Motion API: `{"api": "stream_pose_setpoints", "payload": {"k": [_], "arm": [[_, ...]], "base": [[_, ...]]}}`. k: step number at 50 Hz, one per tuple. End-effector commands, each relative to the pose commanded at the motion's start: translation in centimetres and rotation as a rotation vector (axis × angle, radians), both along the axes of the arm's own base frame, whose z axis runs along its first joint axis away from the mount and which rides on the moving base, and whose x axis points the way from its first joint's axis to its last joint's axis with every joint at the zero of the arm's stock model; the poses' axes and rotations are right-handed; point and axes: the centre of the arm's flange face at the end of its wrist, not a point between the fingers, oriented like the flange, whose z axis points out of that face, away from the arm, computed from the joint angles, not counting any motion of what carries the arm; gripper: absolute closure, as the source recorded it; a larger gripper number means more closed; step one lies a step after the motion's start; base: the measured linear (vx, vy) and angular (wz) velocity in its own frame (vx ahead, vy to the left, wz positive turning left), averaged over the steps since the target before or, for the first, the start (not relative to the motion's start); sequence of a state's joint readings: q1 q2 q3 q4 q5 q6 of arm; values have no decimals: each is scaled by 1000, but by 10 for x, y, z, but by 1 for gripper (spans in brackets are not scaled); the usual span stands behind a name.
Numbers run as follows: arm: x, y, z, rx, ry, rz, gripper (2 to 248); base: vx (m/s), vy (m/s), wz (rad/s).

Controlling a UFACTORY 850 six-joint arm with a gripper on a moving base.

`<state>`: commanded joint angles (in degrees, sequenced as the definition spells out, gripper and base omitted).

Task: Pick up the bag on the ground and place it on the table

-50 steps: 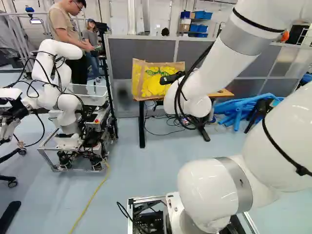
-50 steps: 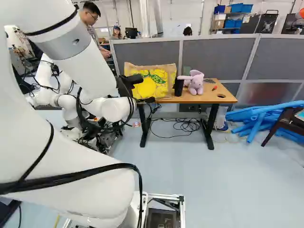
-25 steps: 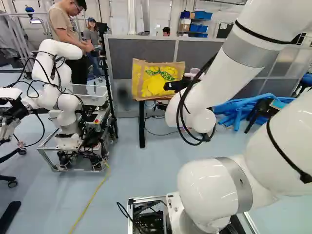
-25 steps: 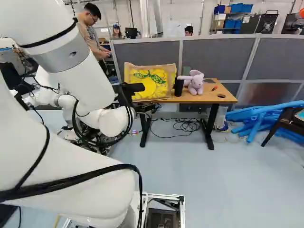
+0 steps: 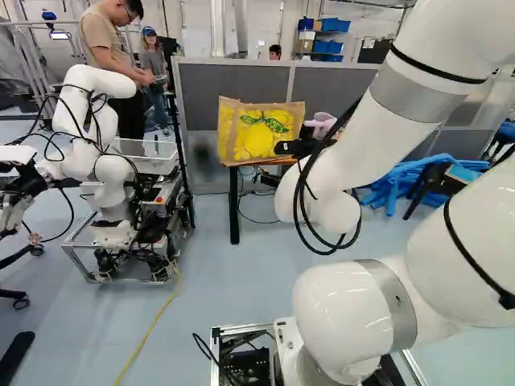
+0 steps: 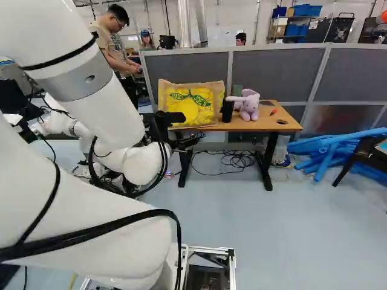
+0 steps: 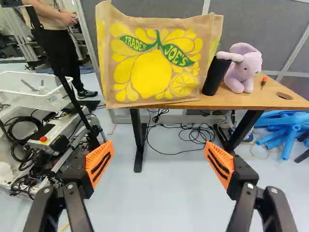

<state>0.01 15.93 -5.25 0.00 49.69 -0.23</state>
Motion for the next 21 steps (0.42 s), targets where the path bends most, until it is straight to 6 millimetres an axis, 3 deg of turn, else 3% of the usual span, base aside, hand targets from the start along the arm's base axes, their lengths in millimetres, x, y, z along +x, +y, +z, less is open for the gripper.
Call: {"api": "stream_pose_setpoints", "payload": {"k": [21], "arm": [[-1,0,-1,4,-2,-1,3]], "base": [[0,0,0]]}}
